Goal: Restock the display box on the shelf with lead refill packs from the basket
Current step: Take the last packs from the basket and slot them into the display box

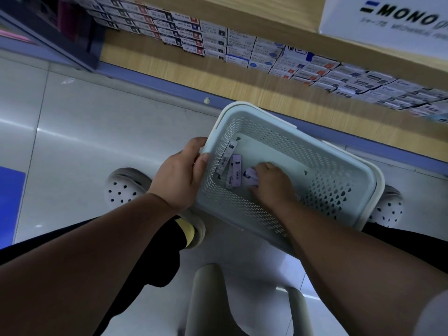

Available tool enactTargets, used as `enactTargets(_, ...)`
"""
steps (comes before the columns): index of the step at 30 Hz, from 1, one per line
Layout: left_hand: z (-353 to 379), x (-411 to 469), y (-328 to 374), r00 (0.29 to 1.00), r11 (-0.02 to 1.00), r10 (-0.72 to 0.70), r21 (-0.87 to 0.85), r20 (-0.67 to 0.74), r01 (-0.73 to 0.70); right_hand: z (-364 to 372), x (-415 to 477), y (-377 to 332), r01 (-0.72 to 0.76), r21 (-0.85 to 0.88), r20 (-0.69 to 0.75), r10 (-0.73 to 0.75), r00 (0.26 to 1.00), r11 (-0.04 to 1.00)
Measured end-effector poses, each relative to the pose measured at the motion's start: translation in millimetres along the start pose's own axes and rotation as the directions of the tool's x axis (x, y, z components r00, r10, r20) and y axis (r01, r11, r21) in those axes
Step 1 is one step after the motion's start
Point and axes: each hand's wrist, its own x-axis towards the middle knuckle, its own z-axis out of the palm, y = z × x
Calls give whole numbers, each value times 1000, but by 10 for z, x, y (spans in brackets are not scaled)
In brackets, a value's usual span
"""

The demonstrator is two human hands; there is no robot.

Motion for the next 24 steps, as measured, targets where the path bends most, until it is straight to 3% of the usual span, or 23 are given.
enactTargets(9, -3, 2, -7, 1000, 1000, 15, -8, 17, -14, 5, 37, -28, -7, -102, 30, 10, 999, 995)
enactTargets(16, -4, 0, -18, 1000, 1000, 13, -11, 22, -12, -30, -30, -50, -105, 227, -57, 120, 991, 968)
enactTargets(18, -1, 0, -18, 1000, 1000, 12, -11, 22, -12, -86, 9, -67, -173, 346, -45, 200, 979, 922)
enactTargets(24, -1, -3, -25, 1000, 1000, 5, -25, 23, -5, -144, 231, -326, -403, 669, 120, 444, 888, 624)
